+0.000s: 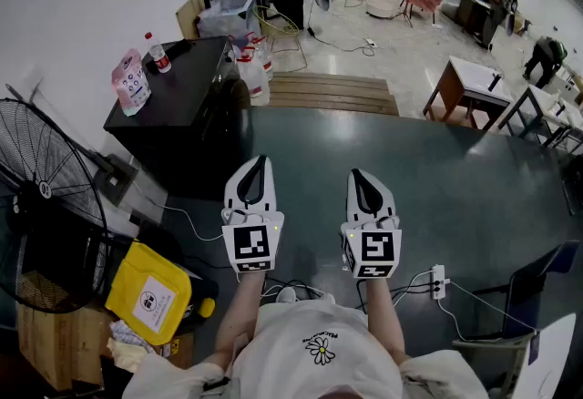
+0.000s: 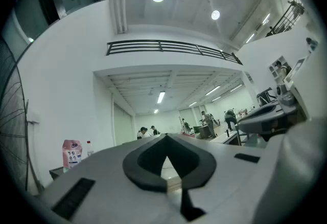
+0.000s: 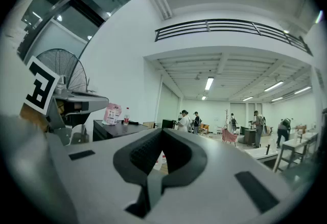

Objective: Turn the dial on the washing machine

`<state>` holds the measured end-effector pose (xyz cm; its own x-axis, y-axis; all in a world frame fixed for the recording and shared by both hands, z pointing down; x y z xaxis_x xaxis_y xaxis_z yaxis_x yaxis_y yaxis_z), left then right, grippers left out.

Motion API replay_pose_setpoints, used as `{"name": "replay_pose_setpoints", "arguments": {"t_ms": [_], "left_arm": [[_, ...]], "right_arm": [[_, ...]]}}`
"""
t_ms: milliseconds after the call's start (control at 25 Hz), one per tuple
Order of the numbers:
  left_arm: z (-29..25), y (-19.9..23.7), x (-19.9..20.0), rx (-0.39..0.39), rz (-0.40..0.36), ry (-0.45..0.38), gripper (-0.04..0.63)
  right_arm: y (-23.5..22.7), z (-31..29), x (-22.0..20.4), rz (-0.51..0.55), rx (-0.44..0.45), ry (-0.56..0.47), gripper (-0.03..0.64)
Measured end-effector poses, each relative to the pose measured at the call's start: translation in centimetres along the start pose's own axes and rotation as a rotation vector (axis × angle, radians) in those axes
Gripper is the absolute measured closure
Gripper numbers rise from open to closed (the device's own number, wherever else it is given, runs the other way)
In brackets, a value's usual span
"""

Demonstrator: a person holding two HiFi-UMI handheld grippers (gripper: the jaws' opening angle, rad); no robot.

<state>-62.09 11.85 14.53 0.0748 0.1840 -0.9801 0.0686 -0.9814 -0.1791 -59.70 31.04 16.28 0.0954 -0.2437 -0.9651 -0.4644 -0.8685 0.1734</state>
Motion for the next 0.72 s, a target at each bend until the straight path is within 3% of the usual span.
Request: {"name": "replay_pose_setpoints", "arguments": {"t_ms": [720], "left_arm": [[-0.9,-6.1,-0.2,0.026,0.013,0.014,0.597]], "right_arm": [[-4.6,1.6,-3.2,0.003,0.094,-0.027,0.614]]}}
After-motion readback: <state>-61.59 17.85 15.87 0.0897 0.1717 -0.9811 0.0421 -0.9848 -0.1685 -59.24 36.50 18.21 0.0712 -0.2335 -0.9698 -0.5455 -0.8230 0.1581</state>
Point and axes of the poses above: the fingertips, and each gripper's own axes: z backward along the fingers, y to its left, x out of its top, the point moved 4 cm from there along z, backward along the fingers, and after that the axes turned 12 degrees about y, right-handed, at the moved point
